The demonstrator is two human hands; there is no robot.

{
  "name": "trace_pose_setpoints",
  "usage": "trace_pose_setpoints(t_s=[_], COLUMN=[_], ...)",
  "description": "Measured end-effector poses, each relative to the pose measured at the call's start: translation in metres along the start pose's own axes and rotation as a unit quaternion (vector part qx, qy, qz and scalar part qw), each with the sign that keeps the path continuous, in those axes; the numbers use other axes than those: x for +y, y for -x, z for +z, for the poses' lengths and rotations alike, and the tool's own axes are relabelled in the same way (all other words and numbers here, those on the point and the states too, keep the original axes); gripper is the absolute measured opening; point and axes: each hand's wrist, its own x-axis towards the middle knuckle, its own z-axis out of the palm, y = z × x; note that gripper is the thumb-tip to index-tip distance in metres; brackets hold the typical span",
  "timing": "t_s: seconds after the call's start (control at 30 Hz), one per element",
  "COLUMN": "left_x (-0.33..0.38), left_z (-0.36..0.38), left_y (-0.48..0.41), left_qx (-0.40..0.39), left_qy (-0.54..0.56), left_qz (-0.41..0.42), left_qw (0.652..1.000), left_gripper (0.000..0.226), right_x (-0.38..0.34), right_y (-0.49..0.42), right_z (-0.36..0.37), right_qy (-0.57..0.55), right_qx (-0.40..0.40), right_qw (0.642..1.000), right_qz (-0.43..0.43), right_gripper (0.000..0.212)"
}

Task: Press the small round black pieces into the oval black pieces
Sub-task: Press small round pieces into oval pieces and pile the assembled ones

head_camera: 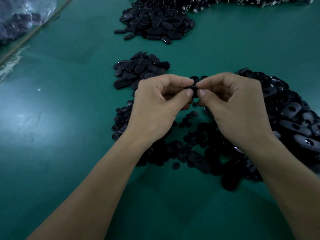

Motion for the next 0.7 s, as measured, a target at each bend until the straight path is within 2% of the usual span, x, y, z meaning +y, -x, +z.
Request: trace_pose_setpoints(t_s=[0.1, 0.43, 0.7], left_x=[0.0009, 0.0019, 0.0026], left_z=[0.0008, 0.0024, 0.0015], left_y=[0.0001, 0.0023, 0.0038], left_qx=[0.003, 0.007, 0.009], left_qy=[0.01, -0.031, -0.067], left_qz=[0.001, 0.013, 0.013], left_qw=[1.0, 0.999, 0.998], left_gripper=[0.02, 0.021, 0.02], right_x=[-0.0001, -0.0011, -0.0008], right_y=[-0.0006, 0.0012, 0.0], right_z=[0.0, 0.0019, -0.0009], right_qy=[-0.025, 0.019, -0.026], right_qx=[0.008, 0.029, -0.04], right_qw=[1.0, 0.999, 0.999], right_qz=[0.012, -0.003, 0.003], right_gripper=[0.018, 0.021, 0.025])
